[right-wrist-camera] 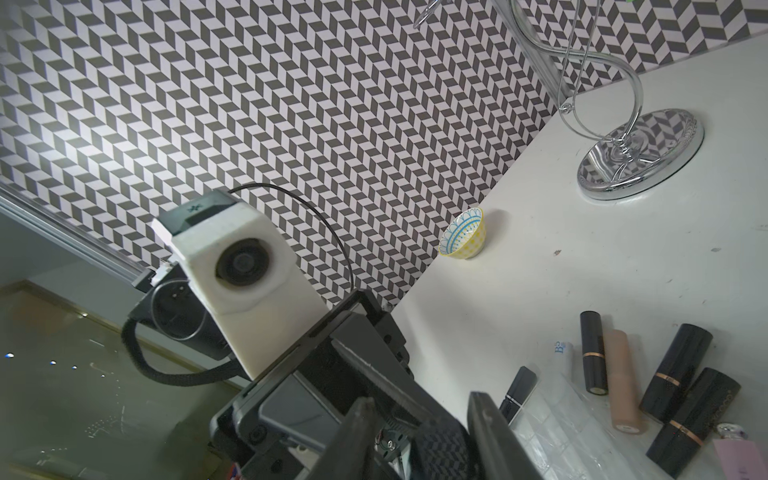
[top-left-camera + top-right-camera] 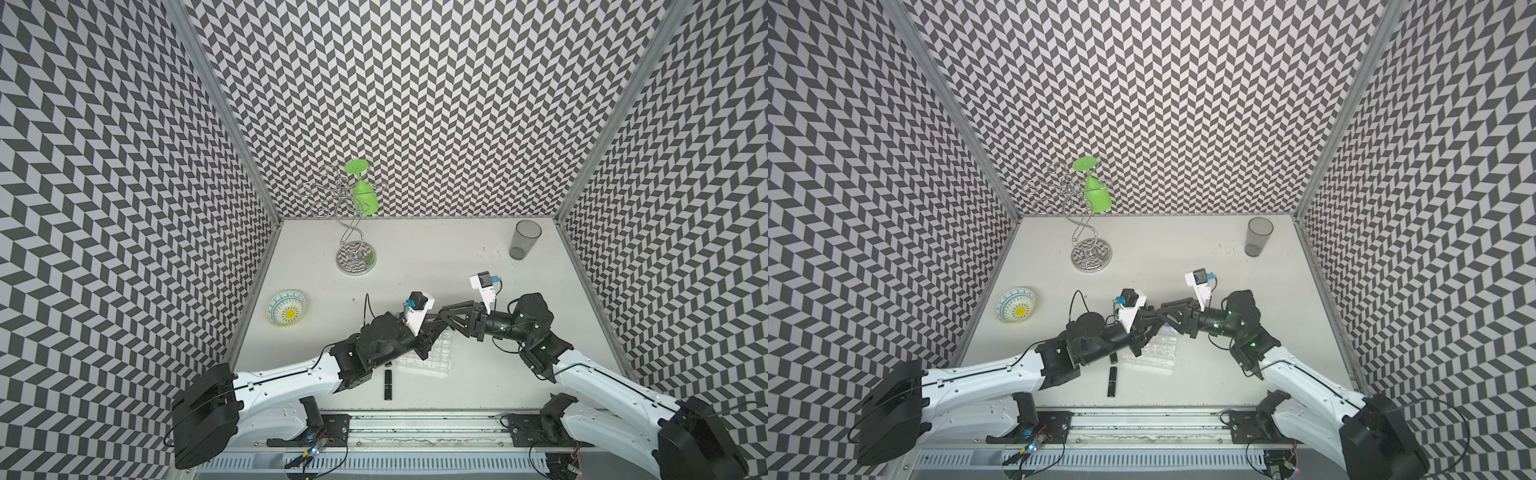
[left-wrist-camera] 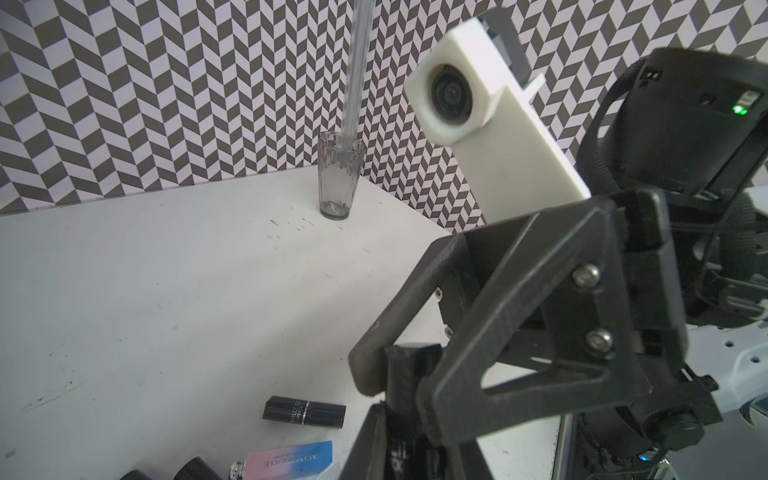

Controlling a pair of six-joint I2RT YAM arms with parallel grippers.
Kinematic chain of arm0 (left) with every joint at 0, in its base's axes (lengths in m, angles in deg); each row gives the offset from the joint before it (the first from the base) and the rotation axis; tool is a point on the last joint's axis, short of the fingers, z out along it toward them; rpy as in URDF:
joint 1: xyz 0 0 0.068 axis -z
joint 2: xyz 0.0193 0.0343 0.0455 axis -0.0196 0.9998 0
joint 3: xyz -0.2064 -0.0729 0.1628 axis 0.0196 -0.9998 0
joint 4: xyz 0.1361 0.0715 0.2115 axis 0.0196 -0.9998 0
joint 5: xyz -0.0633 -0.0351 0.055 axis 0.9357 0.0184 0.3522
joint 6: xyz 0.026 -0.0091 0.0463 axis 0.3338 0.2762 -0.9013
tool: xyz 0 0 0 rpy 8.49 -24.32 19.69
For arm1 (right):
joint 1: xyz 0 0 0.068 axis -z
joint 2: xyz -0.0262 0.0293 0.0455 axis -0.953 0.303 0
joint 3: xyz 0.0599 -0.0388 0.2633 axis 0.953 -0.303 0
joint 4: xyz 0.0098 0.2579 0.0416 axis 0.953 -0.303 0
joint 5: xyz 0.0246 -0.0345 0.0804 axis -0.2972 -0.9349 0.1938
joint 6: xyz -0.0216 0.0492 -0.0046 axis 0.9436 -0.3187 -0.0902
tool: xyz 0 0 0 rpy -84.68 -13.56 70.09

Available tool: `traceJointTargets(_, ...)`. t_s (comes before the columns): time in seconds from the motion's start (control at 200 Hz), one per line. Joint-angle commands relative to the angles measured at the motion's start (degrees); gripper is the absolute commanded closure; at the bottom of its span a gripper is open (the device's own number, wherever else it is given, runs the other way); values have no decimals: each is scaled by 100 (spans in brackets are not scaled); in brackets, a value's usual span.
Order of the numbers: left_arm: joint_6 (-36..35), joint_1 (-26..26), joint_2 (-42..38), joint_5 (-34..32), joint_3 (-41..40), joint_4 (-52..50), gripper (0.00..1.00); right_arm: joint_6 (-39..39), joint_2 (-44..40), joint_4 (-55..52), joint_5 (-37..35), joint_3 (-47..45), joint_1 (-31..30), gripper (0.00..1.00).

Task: Arrange the lipsticks in the organizer
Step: Pick up the lipstick at the center of the board, then place the lipstick in the storage box.

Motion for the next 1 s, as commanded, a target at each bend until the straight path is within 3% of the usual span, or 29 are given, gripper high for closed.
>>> traceJointTargets(0.0, 39, -26, -23, -69, 20, 147, 100, 129, 10, 155, 33, 124, -51, 69)
traceJointTargets(0.055, 39, -31, -65, -96, -8, 180, 100, 139, 11, 128, -38, 119, -51, 78)
traceJointTargets(0.175, 32, -34, -96, -70, -33, 157, 100, 177, 35, 106, -178, 120, -60, 84)
traceJointTargets(0.21, 2, -35, -106, -93, -12, 86, 94, 176, 59, 122, -192, 127, -60, 85)
traceJointTargets(0.235, -12, -36, -113, -132, -9, 30, 80, 181, 77, 133, -198, 128, -73, 85)
traceJointTargets(0.31, 21, -48, -221, -277, -30, -124, 26, 226, 126, 84, -231, 179, -112, 85)
traceJointTargets(0.325, 27, -56, -267, -299, -35, -167, 6, 257, 120, 40, -282, 187, -117, 85)
traceJointTargets(0.341, 48, -49, -313, -310, -49, -205, 1, 303, 108, -28, -360, 208, -128, 85)
traceJointTargets(0.456, 376, -49, -904, -570, -365, -400, 0, 915, 5, -1089, -1435, 452, -425, 86)
traceJointTargets(0.601, 1087, -57, -1702, -1183, -731, -1249, 0, 1371, -24, -2243, -3729, 669, -1405, 87)
traceJointTargets(0.656, 1304, -57, -1981, -1299, -940, -1458, 0, 1384, 19, -2491, -4267, 675, -1617, 87)
traceJointTargets(0.841, 2026, -60, -2565, -1572, -1340, -2504, 0, 1299, -72, -2716, -5180, 433, -1827, 89)
traceJointTargets(0.991, 2347, -51, -2854, -1433, -1523, -3067, 0, 1524, -7, -2230, -5316, 291, -1827, 89)
